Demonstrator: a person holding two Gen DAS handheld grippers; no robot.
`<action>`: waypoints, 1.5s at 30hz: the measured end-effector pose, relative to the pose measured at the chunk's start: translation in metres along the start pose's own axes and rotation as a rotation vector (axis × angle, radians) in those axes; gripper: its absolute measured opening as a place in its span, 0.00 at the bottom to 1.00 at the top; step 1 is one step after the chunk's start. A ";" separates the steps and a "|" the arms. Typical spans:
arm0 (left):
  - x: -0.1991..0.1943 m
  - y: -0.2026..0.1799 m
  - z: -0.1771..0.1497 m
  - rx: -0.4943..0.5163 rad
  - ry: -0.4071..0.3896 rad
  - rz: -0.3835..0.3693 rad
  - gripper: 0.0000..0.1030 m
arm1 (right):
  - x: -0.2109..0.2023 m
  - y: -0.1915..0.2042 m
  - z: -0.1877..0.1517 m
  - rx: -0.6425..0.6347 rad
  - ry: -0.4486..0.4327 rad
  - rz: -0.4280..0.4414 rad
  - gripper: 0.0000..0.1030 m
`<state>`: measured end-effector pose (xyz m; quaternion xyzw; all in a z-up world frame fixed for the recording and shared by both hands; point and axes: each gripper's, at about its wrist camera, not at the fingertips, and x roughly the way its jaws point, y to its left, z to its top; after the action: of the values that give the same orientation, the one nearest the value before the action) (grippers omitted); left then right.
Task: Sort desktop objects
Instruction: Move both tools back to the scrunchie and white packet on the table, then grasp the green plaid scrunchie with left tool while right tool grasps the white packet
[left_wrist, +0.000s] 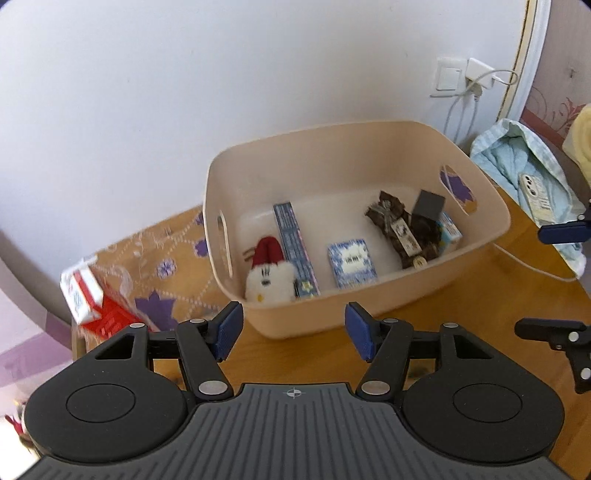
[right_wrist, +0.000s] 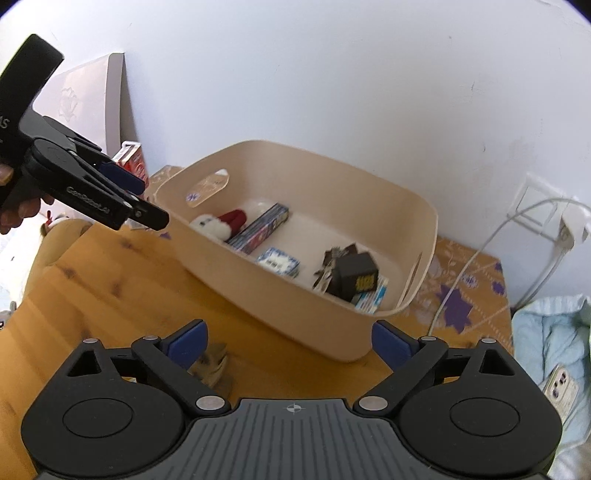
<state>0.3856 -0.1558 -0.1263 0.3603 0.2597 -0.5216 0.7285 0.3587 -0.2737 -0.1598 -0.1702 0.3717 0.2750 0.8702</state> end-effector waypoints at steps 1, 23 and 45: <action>-0.002 -0.001 -0.005 0.000 0.006 -0.007 0.61 | -0.001 0.002 -0.004 0.000 0.008 0.007 0.97; 0.014 -0.060 -0.118 -0.021 0.274 -0.209 0.61 | 0.026 0.037 -0.074 -0.110 0.232 0.014 1.00; 0.049 -0.077 -0.132 -0.093 0.322 -0.119 0.63 | 0.069 0.060 -0.083 -0.159 0.313 0.009 0.84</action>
<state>0.3278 -0.0944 -0.2626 0.3890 0.4178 -0.4868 0.6612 0.3165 -0.2436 -0.2717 -0.2773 0.4804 0.2776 0.7844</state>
